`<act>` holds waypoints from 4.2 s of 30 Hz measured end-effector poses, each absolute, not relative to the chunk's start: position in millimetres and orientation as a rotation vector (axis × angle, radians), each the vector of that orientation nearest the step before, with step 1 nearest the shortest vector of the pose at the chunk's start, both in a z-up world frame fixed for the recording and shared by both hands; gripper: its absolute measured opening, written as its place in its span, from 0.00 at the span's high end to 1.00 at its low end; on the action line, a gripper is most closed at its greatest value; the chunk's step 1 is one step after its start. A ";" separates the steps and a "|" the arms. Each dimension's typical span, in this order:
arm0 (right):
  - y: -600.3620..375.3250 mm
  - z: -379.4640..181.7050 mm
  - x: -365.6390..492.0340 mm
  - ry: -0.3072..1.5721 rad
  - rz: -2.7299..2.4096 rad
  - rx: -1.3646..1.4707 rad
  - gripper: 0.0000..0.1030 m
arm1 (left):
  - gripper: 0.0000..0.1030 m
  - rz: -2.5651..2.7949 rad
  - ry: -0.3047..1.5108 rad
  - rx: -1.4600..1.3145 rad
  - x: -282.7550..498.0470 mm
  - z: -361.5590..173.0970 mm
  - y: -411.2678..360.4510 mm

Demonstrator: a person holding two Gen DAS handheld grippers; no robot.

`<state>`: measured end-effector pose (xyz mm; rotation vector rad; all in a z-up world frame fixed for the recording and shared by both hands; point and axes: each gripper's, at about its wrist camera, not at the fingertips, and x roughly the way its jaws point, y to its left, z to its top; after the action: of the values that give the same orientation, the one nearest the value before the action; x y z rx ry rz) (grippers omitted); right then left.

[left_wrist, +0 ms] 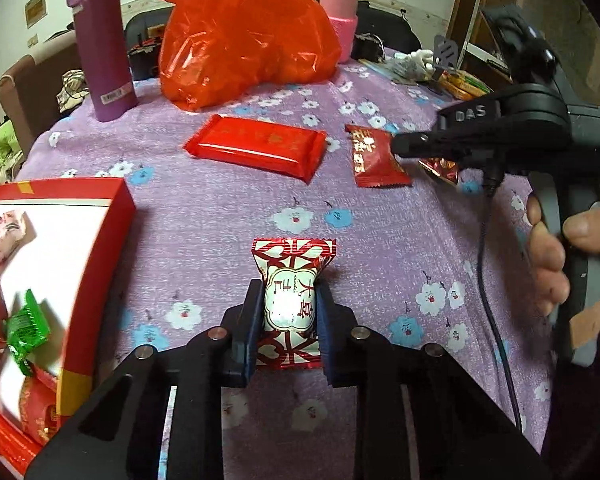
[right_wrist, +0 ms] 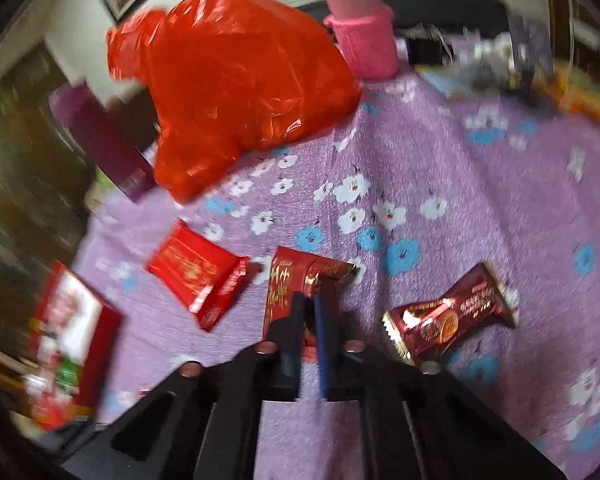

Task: Organize snacks
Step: 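Carry the red-and-white candy and red packet into the tray and open both tools, then grasp the long red cake packet with the left tool while the right tool grasps a brown chocolate bag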

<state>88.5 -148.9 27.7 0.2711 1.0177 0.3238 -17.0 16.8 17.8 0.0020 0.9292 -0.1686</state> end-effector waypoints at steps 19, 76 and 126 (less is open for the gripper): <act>-95.5 13.6 88.7 0.897 0.185 -0.013 0.59 | 0.79 -0.171 0.850 0.043 -43.1 41.4 17.3; 74.1 50.5 -6.5 1.164 1.103 0.398 0.67 | 0.78 0.247 0.693 -0.124 -117.9 75.2 221.8; -217.3 35.5 89.9 0.954 0.041 0.427 0.75 | 0.43 0.035 0.945 0.029 116.1 64.8 29.1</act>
<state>89.9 -217.3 35.5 0.4273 0.9537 0.0408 116.1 29.1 64.8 0.0285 0.9447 0.0354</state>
